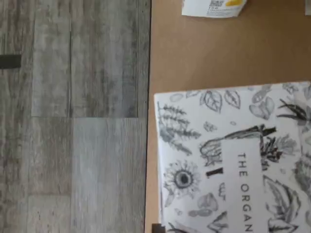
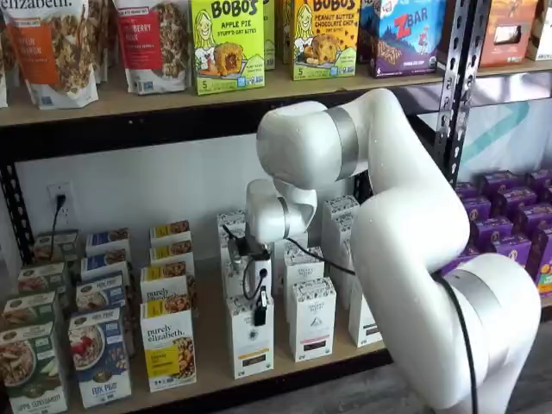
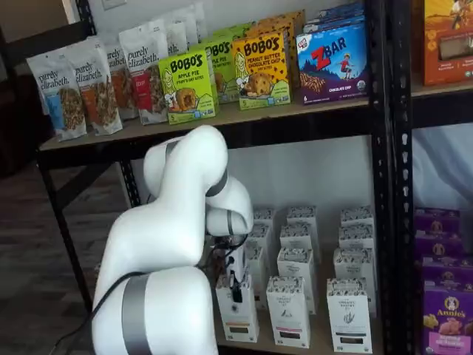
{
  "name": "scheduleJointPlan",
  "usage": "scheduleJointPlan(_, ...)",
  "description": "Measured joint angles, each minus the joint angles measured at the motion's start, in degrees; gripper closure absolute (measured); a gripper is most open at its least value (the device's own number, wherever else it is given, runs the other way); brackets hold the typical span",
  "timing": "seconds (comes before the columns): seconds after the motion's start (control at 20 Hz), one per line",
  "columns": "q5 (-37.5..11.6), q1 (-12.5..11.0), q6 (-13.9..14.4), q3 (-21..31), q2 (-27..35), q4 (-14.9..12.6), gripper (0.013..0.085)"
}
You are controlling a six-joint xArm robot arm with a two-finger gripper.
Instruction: Pick up the white box with a yellow strip in the middle, on the bottom shelf, the fourth box from the left
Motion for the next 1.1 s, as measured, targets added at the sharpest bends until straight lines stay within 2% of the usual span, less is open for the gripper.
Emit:
scheduleJointPlan(0.1,-0.02,0.01,0.13,0.35,-0.26,-0.15,0.041)
scheduleJointPlan(0.25,0.05,-0.01,0.17,0.96,-0.72,-0.25,0.049)
scheduleJointPlan(0.3,0.03,-0.02,0.09,1.1,-0.82,-0.17,0.049)
scheduleJointPlan(0.35,0.03,-0.03,0.06,1.28,-0.98,-0.13,0.053)
scheduleJointPlan(0.7,1.29,0.25,1.46,2.72,-2.39,-1.44,0.053)
scheduleJointPlan(1.1,0.33,1.22,2.87,7.84,-5.77,-2.05,0.053)
